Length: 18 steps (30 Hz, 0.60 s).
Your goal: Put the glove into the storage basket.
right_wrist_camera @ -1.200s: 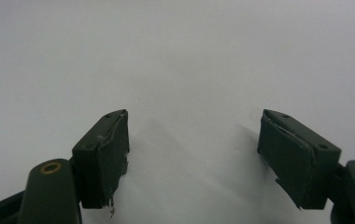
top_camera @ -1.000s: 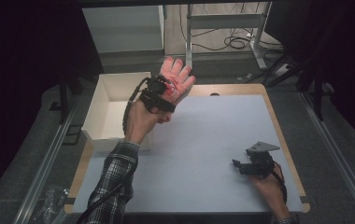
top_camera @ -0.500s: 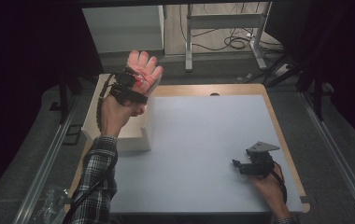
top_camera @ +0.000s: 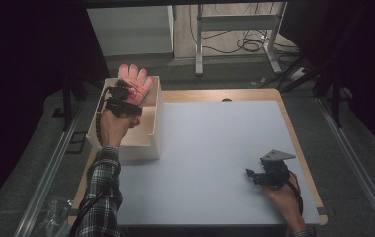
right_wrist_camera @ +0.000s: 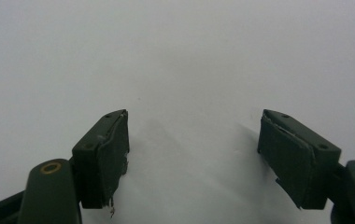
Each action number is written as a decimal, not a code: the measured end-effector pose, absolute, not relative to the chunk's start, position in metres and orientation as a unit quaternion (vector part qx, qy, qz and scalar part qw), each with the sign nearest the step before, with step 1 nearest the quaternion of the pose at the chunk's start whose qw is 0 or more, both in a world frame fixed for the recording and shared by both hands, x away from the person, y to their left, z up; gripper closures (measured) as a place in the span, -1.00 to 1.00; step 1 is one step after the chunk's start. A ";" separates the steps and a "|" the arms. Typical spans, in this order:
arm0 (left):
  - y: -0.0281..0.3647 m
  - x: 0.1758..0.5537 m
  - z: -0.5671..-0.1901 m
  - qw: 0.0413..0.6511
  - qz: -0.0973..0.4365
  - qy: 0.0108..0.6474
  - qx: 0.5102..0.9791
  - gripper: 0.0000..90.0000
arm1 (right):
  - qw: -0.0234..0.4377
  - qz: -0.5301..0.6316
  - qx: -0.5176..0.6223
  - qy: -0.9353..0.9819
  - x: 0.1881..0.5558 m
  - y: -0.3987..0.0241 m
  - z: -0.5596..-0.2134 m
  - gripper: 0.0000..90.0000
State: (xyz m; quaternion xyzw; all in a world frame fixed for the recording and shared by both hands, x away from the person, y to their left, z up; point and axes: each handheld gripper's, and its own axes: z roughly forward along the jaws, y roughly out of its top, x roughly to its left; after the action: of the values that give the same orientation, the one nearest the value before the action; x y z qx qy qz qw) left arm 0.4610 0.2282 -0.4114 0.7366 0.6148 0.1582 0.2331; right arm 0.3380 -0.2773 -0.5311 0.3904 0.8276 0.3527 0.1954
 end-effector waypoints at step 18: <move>0.211 0.490 -0.472 0.148 0.119 0.638 0.746 -0.25 | 0.196 0.353 0.390 0.828 0.338 -0.277 -0.531 -0.44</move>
State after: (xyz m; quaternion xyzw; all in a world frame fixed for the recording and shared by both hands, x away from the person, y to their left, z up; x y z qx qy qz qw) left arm 0.4897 0.2113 -0.4723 0.7465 0.6377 0.1189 0.1480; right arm 0.3379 -0.2772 -0.5311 0.3899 0.8278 0.3528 0.1957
